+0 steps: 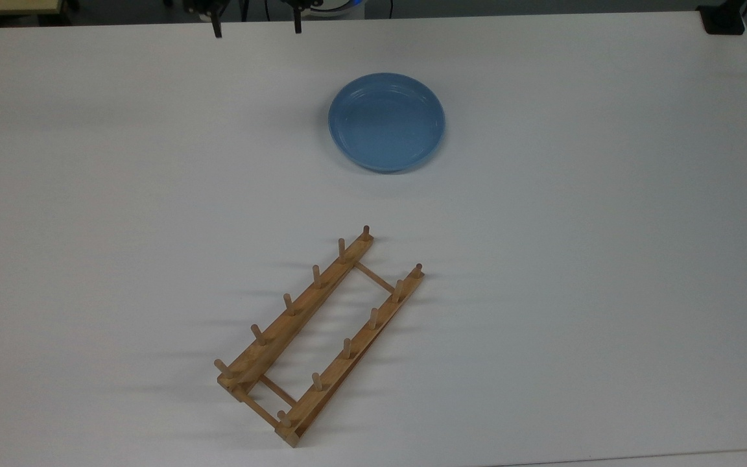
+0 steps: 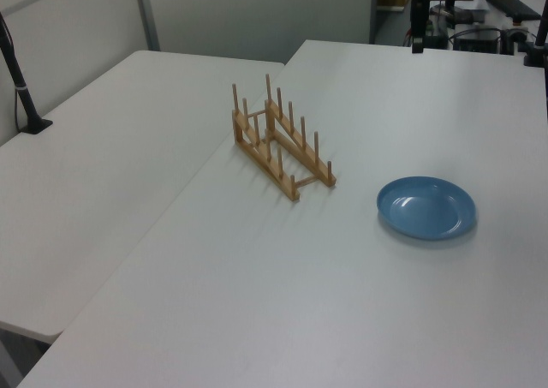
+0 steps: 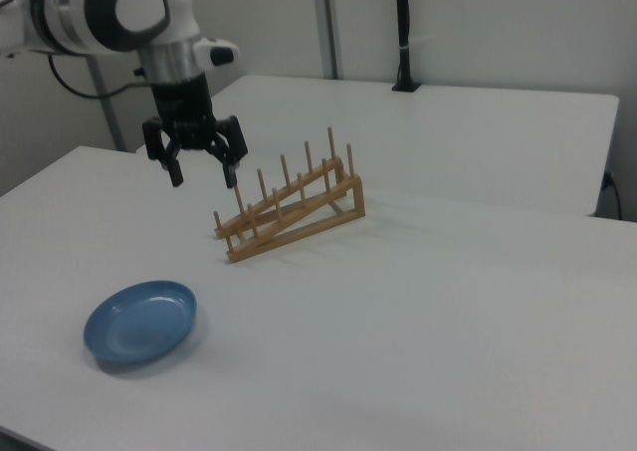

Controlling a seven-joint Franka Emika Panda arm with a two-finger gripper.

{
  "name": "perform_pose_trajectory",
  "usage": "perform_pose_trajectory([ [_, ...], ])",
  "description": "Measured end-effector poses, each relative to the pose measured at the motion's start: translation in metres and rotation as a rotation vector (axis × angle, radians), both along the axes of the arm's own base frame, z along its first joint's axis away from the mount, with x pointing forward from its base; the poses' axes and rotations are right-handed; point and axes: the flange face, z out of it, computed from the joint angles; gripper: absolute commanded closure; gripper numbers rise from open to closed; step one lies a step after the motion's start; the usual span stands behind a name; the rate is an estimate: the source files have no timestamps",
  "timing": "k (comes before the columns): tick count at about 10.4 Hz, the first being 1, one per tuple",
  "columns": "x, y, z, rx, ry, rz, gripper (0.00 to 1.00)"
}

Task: Place plate in plate rack
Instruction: 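Move the gripper down over the rim of the blue plate, then close the gripper on the blue plate's rim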

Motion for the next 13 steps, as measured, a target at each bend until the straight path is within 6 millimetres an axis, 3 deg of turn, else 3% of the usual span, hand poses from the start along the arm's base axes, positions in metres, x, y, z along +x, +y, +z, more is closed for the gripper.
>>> perform_pose_trajectory([
  [4, 0.012, 0.021, -0.072, -0.016, 0.113, 0.116, 0.03],
  [8, 0.007, 0.064, -0.165, -0.069, 0.209, 0.226, 0.43],
  [9, 0.009, 0.069, -0.184, -0.07, 0.234, 0.236, 0.48],
  [13, 0.016, 0.087, -0.24, -0.077, 0.298, 0.273, 0.51],
])
